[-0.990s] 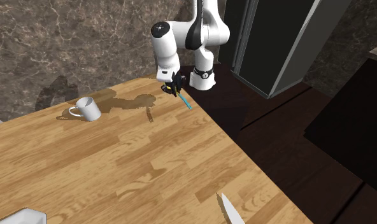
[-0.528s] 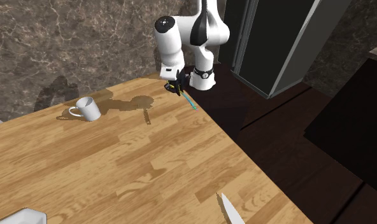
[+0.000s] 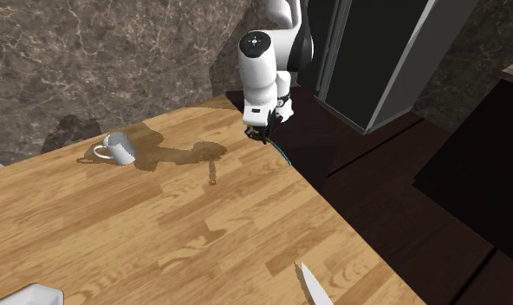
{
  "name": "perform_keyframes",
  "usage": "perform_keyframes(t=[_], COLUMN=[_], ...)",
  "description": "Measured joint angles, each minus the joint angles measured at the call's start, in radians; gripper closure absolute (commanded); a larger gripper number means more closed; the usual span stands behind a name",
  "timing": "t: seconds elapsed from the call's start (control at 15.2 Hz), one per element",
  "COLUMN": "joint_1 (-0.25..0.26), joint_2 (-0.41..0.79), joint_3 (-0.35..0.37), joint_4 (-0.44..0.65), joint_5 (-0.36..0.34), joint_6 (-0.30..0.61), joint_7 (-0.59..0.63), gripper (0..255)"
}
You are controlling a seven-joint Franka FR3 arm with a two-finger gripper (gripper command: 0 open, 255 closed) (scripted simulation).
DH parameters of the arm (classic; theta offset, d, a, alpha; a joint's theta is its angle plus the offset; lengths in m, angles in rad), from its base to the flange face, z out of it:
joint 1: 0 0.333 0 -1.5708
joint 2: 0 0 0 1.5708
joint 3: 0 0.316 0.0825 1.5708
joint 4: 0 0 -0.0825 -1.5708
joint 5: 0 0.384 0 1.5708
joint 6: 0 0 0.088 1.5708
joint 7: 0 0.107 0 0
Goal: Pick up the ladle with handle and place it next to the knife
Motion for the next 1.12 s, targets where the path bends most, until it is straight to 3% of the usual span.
perform_keyframes(t=[0.46,1.12], joint_1=[0.104,0.175], joint_2=[0.187,0.474], joint_3=[0.061,0.140], joint_4=[0.174,0.514], joint_5=[0.141,0.290], joint_6=[0.001,-0.068], joint_7=[0.057,0.126], gripper=[255,255])
